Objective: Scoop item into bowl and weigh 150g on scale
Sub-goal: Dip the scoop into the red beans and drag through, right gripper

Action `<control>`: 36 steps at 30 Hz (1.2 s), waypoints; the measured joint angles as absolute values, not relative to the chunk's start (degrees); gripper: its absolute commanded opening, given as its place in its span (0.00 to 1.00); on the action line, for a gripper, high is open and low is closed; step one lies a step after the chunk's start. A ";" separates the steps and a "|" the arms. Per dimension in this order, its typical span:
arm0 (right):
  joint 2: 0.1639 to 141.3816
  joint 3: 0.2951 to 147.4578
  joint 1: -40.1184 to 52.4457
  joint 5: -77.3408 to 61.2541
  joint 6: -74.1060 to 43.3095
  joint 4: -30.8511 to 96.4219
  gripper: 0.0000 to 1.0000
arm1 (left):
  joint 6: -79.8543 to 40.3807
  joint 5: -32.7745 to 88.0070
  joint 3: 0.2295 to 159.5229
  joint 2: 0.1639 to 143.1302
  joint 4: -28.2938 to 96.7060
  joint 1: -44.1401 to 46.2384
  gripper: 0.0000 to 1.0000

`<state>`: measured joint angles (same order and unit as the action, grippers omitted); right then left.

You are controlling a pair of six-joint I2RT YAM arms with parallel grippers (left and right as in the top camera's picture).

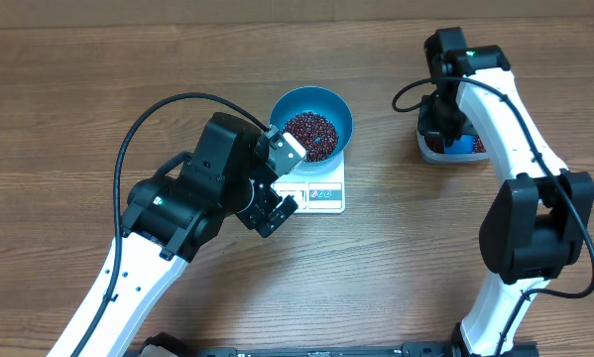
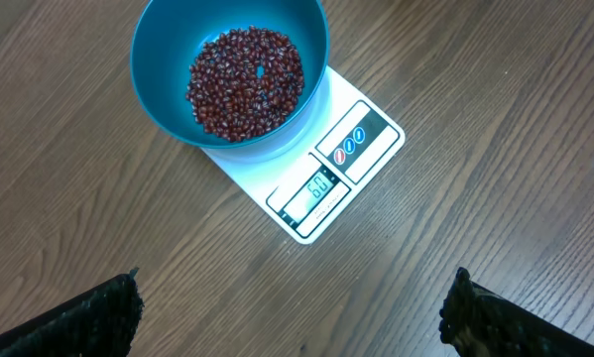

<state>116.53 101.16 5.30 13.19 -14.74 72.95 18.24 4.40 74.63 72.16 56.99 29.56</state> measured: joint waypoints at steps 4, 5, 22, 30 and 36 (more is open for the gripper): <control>115.85 101.16 3.66 10.09 -14.70 72.60 0.04 | 18.24 4.38 74.63 72.16 56.99 29.56 1.00; 115.57 101.14 3.16 9.37 -14.59 72.60 0.04 | 18.24 4.40 74.63 72.16 56.99 29.56 1.00; 113.62 101.12 -9.19 -9.78 -11.68 72.49 0.04 | 18.24 4.40 74.63 72.16 56.99 29.56 1.00; 113.62 101.12 -14.37 -18.76 -8.40 73.30 0.04 | 18.24 4.40 74.63 72.16 56.99 29.56 1.00; 113.62 101.12 -17.10 -23.51 -5.93 74.52 0.04 | 18.24 4.40 74.63 72.16 56.99 29.56 0.99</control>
